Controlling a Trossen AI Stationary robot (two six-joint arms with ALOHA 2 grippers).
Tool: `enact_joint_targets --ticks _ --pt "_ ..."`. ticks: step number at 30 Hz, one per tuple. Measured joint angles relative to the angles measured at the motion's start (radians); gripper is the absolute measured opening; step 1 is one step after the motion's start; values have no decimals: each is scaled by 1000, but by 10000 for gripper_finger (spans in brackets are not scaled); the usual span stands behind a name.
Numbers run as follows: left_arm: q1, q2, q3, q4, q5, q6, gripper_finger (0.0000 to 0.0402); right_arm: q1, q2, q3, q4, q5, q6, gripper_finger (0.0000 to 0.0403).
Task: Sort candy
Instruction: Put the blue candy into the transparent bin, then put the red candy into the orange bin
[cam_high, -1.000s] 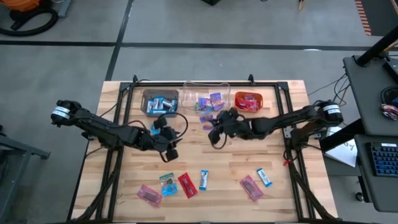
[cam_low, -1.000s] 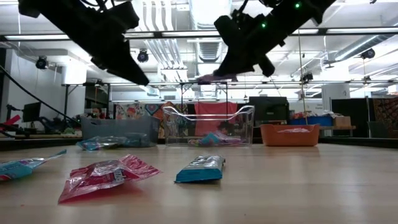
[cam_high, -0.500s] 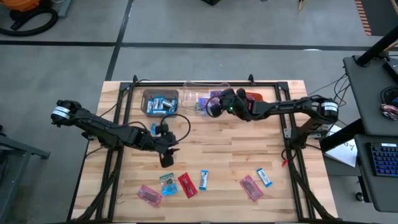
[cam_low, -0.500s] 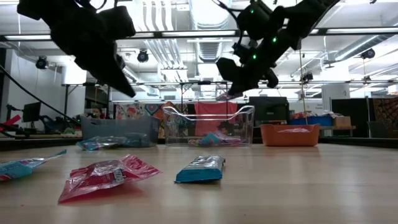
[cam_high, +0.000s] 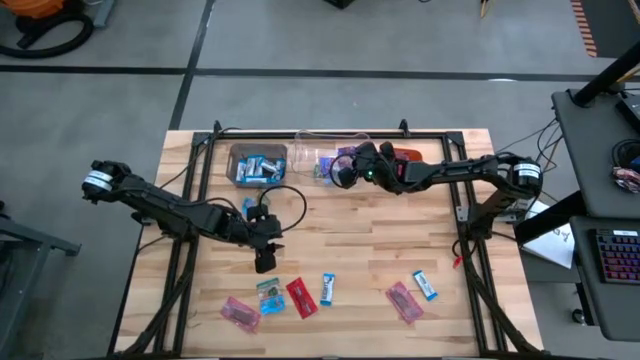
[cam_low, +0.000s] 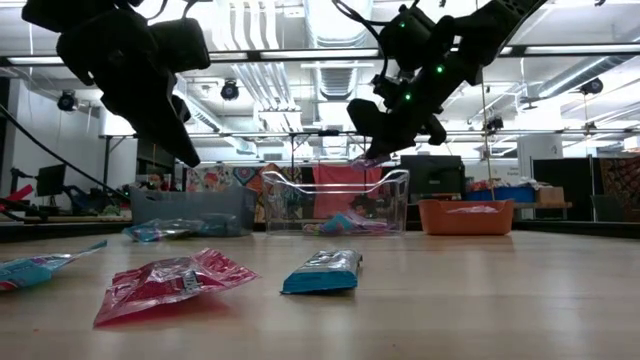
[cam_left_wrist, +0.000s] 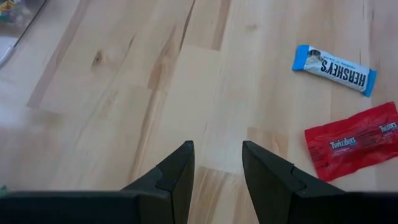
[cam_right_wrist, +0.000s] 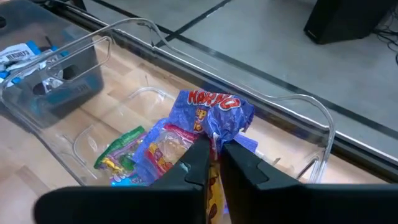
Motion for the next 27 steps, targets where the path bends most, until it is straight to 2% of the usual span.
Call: enact_joint_targets --ticks 10,18,23,27 --pt "-7 0 0 0 28 -34 119 0 0 0 -3 0 -4 87" --pt "-73 0 0 -3 122 -124 119 4 -12 0 -3 -5 -32 89" --pt "-161 0 0 -14 171 -225 119 20 -46 0 -2 -84 -52 84" --pt "-248 0 0 -39 230 -336 119 42 -86 1 1 -108 -67 88"
